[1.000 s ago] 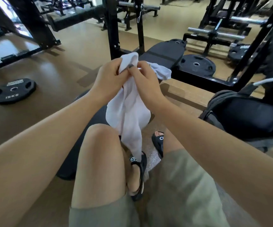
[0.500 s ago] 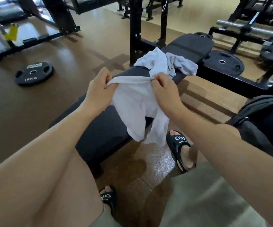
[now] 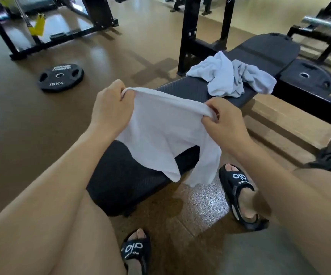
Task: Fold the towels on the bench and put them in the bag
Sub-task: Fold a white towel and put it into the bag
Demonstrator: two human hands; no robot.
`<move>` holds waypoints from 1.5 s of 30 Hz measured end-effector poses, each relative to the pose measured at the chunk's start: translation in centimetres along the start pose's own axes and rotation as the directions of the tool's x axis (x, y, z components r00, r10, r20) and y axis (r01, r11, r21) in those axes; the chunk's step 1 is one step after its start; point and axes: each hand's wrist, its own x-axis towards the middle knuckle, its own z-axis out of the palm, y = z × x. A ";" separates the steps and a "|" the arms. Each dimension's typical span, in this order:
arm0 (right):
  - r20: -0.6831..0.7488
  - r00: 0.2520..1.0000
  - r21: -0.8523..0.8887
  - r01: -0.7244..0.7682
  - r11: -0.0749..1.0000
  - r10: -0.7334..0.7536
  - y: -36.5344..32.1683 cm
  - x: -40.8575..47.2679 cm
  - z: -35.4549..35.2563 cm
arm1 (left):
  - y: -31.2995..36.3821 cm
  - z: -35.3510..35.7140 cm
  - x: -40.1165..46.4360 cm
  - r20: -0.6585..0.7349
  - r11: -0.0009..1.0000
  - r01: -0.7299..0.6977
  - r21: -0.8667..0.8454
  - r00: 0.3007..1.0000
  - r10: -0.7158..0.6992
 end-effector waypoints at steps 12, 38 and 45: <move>0.315 0.924 0.314 -0.318 0.895 0.218 -4.3 5.9 4.6 | -0.5 1.3 -2.9 0.222 0.983 -0.175 -0.061 0.957 0.184; 0.416 0.903 0.375 -0.279 0.884 0.108 -3.9 5.7 1.9 | 0.7 4.5 -2.0 0.261 0.870 -0.482 -0.106 0.830 0.492; 0.289 0.954 0.062 0.058 0.996 -0.074 -2.6 4.9 2.6 | 1.3 4.6 -2.0 0.122 0.878 -0.473 0.079 0.878 0.462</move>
